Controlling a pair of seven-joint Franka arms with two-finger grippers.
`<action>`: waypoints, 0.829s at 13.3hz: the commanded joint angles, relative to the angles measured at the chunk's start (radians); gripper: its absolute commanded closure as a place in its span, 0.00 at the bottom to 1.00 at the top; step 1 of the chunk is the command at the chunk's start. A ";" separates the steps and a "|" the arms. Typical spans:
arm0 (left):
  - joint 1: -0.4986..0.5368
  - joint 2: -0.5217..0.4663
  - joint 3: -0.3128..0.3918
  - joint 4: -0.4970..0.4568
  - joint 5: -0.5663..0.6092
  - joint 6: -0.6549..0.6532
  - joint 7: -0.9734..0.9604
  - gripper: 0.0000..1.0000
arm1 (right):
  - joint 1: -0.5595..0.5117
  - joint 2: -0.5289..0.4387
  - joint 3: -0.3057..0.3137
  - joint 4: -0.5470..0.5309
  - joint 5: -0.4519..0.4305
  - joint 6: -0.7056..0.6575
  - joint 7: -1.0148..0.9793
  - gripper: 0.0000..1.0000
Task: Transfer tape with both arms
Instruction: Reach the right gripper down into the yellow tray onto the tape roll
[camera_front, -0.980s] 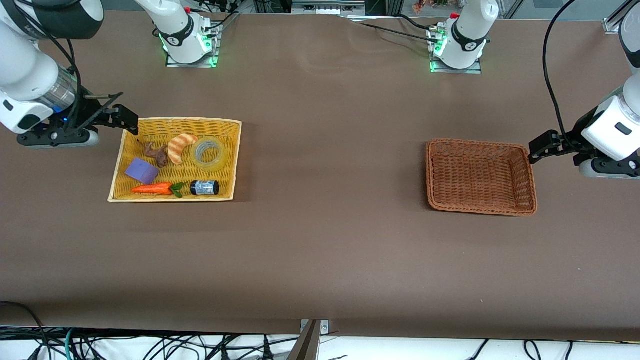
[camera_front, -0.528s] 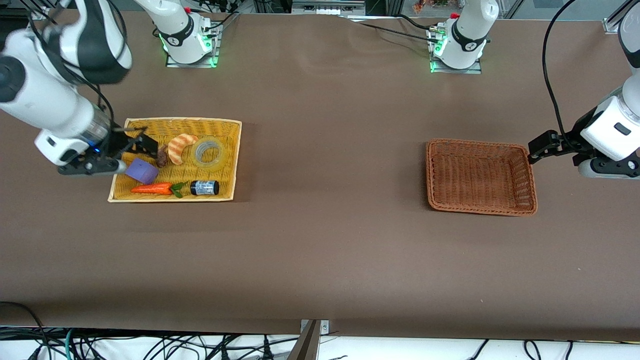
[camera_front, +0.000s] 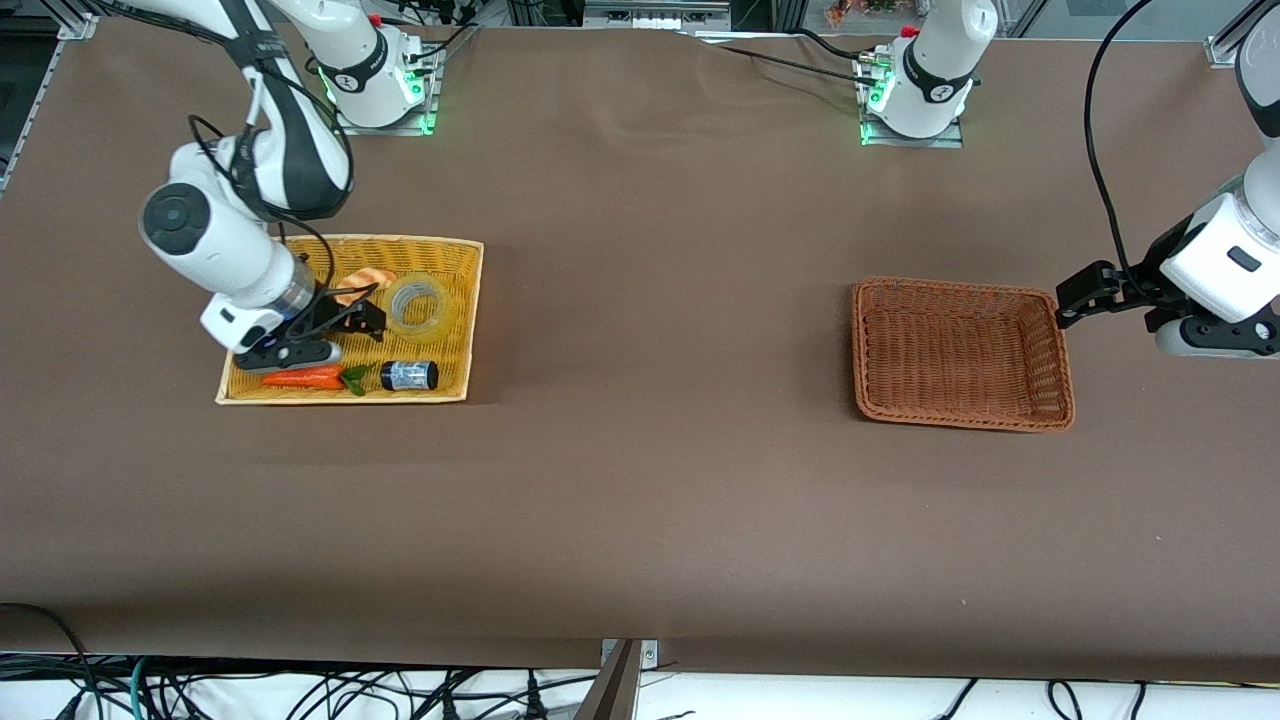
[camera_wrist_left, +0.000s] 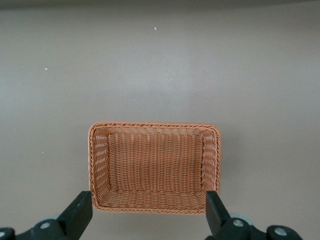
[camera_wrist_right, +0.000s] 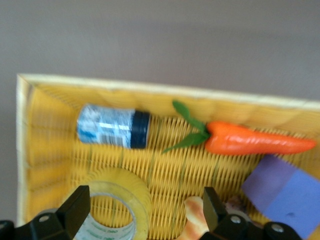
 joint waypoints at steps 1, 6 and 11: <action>0.001 0.012 0.001 0.030 -0.012 -0.014 0.017 0.00 | -0.007 -0.024 0.007 -0.098 -0.001 0.060 0.006 0.00; 0.000 0.012 -0.002 0.031 -0.012 -0.014 0.016 0.00 | -0.005 0.023 0.013 -0.155 0.002 0.146 0.025 0.00; 0.000 0.012 -0.002 0.031 -0.013 -0.014 0.016 0.00 | -0.004 0.083 0.044 -0.155 0.002 0.208 0.078 0.16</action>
